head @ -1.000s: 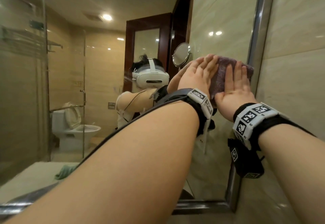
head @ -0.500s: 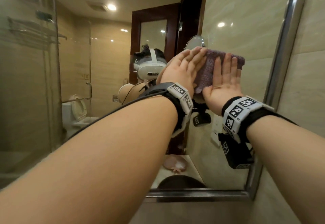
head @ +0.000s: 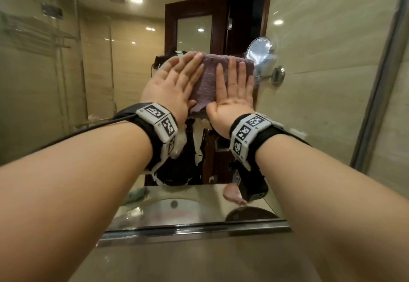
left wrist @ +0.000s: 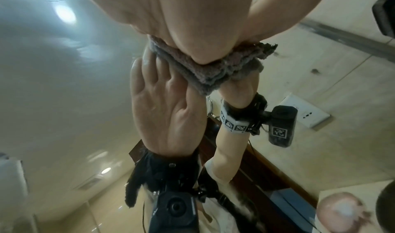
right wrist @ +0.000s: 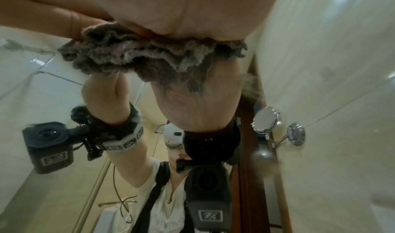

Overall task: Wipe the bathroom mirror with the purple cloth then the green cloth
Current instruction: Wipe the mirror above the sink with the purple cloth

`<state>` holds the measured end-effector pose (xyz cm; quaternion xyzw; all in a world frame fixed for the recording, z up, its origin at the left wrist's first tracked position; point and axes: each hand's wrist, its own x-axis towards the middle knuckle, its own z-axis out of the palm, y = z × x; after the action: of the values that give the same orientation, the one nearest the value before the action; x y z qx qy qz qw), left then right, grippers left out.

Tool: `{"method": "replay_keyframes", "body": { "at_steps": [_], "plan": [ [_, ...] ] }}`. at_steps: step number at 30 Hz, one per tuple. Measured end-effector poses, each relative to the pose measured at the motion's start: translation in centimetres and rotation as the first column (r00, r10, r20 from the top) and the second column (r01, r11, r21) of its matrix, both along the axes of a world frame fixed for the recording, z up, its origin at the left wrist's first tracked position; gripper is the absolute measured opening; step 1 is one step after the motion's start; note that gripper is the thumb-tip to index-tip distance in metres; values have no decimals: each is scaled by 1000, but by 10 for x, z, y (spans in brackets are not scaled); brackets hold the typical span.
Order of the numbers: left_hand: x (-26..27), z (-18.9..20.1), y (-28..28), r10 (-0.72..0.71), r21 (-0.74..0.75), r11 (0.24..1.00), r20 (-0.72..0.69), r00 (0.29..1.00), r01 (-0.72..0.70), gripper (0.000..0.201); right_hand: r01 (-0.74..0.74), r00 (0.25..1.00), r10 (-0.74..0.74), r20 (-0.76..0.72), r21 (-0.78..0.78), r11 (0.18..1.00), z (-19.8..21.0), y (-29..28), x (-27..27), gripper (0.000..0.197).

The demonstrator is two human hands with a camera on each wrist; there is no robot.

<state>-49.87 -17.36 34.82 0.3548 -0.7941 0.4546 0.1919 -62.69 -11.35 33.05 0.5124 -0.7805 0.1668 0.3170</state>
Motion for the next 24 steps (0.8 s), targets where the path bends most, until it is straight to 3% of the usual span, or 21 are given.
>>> {"method": "replay_keyframes", "body": {
  "at_steps": [8,18,24],
  "plan": [
    [55,-13,-36,12,54,999,-7,1000,-11,65,-40,999,40,-5,-26,999,-16,-37,53,83],
    [45,-11,-31,62,38,997,65,996,-65,65,-73,995,68,-70,-77,994,-19,-34,47,80],
    [28,1,-22,25,83,996,23,999,-27,65,-75,988,66,-137,-61,995,-1,-21,24,78]
  ]
}}
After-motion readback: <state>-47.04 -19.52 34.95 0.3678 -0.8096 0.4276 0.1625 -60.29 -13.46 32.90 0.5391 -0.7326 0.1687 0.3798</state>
